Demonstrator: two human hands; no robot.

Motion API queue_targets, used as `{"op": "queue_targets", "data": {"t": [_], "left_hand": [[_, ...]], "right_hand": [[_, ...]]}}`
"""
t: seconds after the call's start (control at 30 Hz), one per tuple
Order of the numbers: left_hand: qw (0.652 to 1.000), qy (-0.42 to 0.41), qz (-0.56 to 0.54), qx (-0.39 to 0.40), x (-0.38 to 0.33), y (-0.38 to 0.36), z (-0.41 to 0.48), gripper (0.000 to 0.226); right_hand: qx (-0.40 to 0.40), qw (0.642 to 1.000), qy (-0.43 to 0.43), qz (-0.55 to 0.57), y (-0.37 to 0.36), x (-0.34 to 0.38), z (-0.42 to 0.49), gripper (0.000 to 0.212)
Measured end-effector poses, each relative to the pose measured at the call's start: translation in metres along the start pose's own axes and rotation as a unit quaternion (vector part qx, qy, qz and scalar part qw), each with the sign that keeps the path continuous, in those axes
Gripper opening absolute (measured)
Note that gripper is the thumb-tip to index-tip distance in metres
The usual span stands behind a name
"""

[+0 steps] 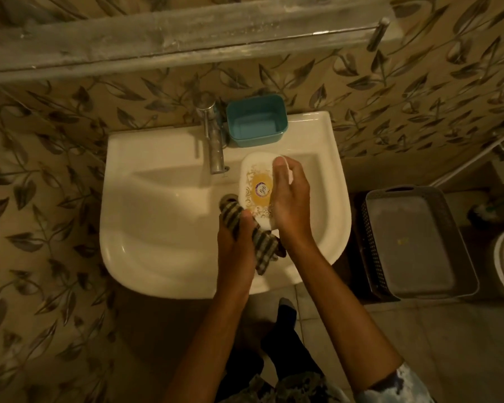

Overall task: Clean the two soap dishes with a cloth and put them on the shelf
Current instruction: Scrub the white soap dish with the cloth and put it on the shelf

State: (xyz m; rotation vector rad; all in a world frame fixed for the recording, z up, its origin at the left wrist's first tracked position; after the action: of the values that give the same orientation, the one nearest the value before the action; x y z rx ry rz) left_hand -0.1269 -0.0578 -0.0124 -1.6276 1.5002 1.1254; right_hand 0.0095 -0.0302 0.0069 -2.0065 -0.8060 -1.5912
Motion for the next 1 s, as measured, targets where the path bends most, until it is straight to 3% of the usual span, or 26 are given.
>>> {"op": "queue_targets", "data": {"t": [0.1, 0.2, 0.4, 0.53, 0.6, 0.67, 0.73, 0.8, 0.87, 0.93, 1.0], "left_hand": [[0.996, -0.068, 0.055, -0.001, -0.031, 0.000, 0.017, 0.028], [0.989, -0.094, 0.117, -0.004, -0.063, -0.003, 0.047, 0.031], [0.996, -0.011, 0.089, 0.029, -0.012, -0.011, -0.002, 0.036], [0.999, 0.011, 0.023, -0.022, -0.018, 0.001, 0.002, 0.041], [0.993, -0.056, 0.106, 0.023, -0.050, 0.004, 0.029, 0.037], [0.951, -0.101, 0.257, 0.139, -0.069, -0.008, 0.043, 0.038], [0.912, -0.108, 0.330, 0.219, -0.073, -0.019, 0.046, 0.042], [0.904, -0.128, 0.344, 0.221, -0.077, -0.025, 0.047, 0.042], [0.897, -0.157, 0.351, 0.219, -0.079, -0.031, 0.045, 0.040], [0.909, -0.165, 0.316, 0.218, -0.079, -0.032, 0.041, 0.039], [0.941, -0.160, 0.253, 0.157, -0.078, -0.020, 0.042, 0.037]], "right_hand": [[0.108, 0.993, -0.014, -0.042, -0.003, -0.008, -0.004, 0.030], [0.186, 0.979, -0.053, -0.057, -0.002, -0.017, -0.012, 0.031], [0.061, 0.997, -0.048, -0.001, 0.010, 0.006, 0.016, 0.021], [0.205, 0.974, -0.043, -0.082, 0.002, -0.003, 0.000, 0.032], [0.278, 0.954, -0.024, -0.113, 0.000, -0.003, -0.011, 0.032], [0.315, 0.938, 0.012, -0.143, -0.002, 0.001, -0.018, 0.037], [0.284, 0.936, 0.044, -0.201, -0.001, 0.005, -0.014, 0.048], [0.260, 0.928, 0.089, -0.251, -0.002, 0.011, -0.012, 0.055], [0.296, 0.888, 0.155, -0.315, -0.009, 0.019, -0.016, 0.051], [0.285, 0.875, 0.189, -0.342, -0.008, 0.022, -0.012, 0.046], [0.191, 0.907, 0.187, -0.324, 0.004, 0.026, 0.000, 0.044]]}}
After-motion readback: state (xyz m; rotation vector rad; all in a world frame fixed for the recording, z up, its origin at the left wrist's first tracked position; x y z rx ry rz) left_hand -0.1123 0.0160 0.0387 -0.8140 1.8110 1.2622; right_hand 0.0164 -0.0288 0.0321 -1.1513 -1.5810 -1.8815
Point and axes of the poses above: each hand's wrist, its own z-axis towards the middle knuckle, its own y-axis out of the back of the hand, x = y × z, the point moved 7 cm from there along z, towards the middle knuckle, and after that the axes turned 11 degrees about -x, right-handed, at the moved point
